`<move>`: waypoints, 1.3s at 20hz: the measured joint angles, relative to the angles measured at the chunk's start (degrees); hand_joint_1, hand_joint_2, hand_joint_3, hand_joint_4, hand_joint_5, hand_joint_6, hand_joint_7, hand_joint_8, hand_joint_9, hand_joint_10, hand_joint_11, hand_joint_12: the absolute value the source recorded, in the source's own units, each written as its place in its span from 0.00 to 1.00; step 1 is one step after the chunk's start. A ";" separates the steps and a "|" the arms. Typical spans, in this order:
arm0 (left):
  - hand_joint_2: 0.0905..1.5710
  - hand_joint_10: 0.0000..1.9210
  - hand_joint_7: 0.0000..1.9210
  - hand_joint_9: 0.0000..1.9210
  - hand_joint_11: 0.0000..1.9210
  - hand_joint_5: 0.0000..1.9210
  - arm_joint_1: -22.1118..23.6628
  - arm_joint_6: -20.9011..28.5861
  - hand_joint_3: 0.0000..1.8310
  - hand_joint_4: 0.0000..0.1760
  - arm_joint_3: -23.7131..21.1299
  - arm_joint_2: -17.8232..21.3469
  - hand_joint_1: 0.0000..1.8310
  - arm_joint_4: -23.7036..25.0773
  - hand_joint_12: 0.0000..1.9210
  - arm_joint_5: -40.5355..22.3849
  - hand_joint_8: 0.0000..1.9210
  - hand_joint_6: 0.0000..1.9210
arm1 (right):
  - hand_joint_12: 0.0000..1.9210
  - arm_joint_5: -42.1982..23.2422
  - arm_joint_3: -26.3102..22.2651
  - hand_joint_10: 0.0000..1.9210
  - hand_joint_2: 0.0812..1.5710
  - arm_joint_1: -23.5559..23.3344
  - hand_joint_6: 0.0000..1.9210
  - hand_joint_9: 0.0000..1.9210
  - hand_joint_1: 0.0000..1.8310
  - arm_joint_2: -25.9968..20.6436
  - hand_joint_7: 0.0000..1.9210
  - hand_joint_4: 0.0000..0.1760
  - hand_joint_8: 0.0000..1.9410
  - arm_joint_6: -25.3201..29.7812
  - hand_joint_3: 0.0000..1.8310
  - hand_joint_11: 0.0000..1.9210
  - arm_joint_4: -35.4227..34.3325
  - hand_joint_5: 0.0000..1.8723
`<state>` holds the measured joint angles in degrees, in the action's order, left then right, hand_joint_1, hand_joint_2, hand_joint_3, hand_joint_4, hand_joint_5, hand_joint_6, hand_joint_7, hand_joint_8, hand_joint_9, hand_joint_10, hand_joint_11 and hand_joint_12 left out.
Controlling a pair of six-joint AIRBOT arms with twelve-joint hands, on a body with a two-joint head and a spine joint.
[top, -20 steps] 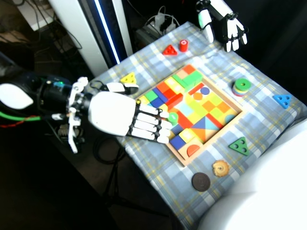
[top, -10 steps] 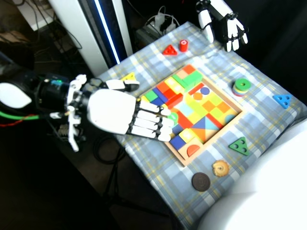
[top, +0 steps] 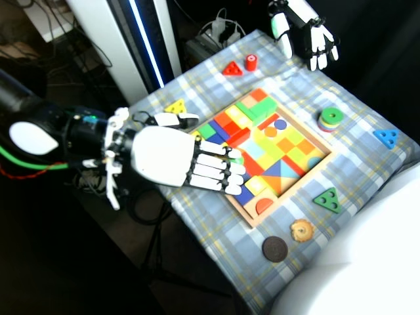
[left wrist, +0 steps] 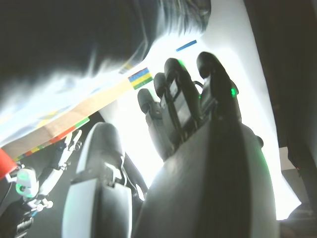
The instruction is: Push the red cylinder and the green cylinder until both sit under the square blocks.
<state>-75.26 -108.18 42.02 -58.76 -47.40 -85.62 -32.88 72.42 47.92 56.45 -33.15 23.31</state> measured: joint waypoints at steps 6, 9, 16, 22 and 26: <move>0.86 0.00 0.27 0.23 0.00 0.33 -0.02 0.00 0.00 0.20 0.13 0.00 0.37 0.00 0.20 0.13 0.00 0.00 | 0.00 1.49 -1.62 0.00 0.57 0.00 0.00 0.00 0.00 -2.25 0.00 0.91 0.00 0.00 0.00 0.00 1.70 0.11; 0.87 0.00 0.27 0.23 0.00 0.34 0.00 0.00 0.00 0.07 0.13 0.00 0.35 0.13 0.21 0.33 0.00 0.00 | 0.00 2.34 -2.75 0.00 0.57 0.00 0.00 0.00 0.00 -3.63 0.00 0.92 0.00 0.00 0.00 0.00 2.36 0.11; 0.86 0.00 0.26 0.22 0.00 0.32 0.00 0.00 0.00 0.13 0.35 0.04 0.39 0.22 0.14 0.48 0.00 0.00 | 0.00 2.51 -4.00 0.00 0.57 0.00 0.00 0.00 0.00 -4.39 0.00 0.89 0.00 0.00 0.00 0.00 2.93 0.11; 0.87 0.00 0.25 0.21 0.00 0.31 0.00 0.02 0.00 0.32 0.35 0.04 0.36 0.20 0.10 0.48 0.00 0.00 | 0.00 2.38 -3.82 0.00 0.58 0.00 0.00 0.00 0.00 -4.02 0.00 0.74 0.00 0.00 0.00 0.00 2.64 0.12; 0.87 0.00 0.25 0.22 0.00 0.31 0.00 0.09 0.00 0.31 0.35 0.04 0.35 0.20 0.14 0.48 0.00 0.00 | 0.00 0.74 -3.43 0.00 0.58 0.00 0.00 0.00 0.00 -4.39 0.00 0.81 0.00 -0.59 0.00 0.00 -0.70 0.11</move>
<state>-75.26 -108.09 42.37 -58.72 -47.20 -85.14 -32.14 68.99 47.92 52.05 -33.74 22.61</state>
